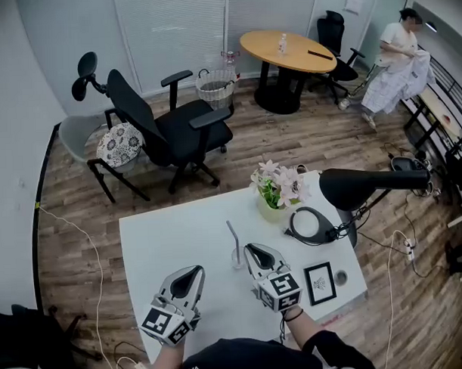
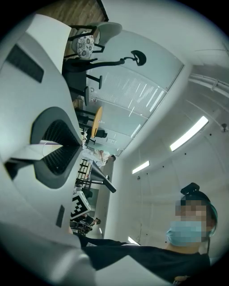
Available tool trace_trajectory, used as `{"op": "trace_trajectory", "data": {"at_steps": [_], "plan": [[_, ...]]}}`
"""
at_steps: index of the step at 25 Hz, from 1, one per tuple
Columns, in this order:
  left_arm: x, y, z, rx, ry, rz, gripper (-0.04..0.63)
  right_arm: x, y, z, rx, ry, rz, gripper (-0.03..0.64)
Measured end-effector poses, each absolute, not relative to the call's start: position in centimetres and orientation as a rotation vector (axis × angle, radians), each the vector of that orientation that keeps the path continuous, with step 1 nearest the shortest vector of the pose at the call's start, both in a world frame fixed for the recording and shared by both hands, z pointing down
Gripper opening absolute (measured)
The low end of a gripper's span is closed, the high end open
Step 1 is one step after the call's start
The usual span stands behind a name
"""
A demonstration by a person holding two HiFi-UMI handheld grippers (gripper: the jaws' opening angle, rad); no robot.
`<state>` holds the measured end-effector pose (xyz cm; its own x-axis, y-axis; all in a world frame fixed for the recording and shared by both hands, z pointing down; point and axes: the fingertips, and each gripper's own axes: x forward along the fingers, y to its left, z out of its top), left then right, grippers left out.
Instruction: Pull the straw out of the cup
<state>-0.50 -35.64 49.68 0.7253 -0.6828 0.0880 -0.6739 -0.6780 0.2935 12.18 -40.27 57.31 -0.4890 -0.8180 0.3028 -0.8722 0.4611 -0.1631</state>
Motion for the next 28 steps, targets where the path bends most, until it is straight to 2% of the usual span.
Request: {"op": "trace_trajectory", "data": {"at_steps": [5, 8, 28], "plan": [[-0.5, -35.7, 49.8, 2.62, -1.064, -0.038, 0.011, 11.6, -40.4, 58.3, 1.437, -2.51, 0.48, 0.025], [-0.7, -35.7, 49.8, 2.619, -1.069, -0.039, 0.011, 11.0, -40.6, 58.6, 1.408, -2.52, 0.504, 0.132], [-0.8, -35.3, 49.8, 2.618, -1.067, -0.032, 0.011, 8.9, -42.6, 60.8, 1.281, -2.477, 0.501, 0.132]]}}
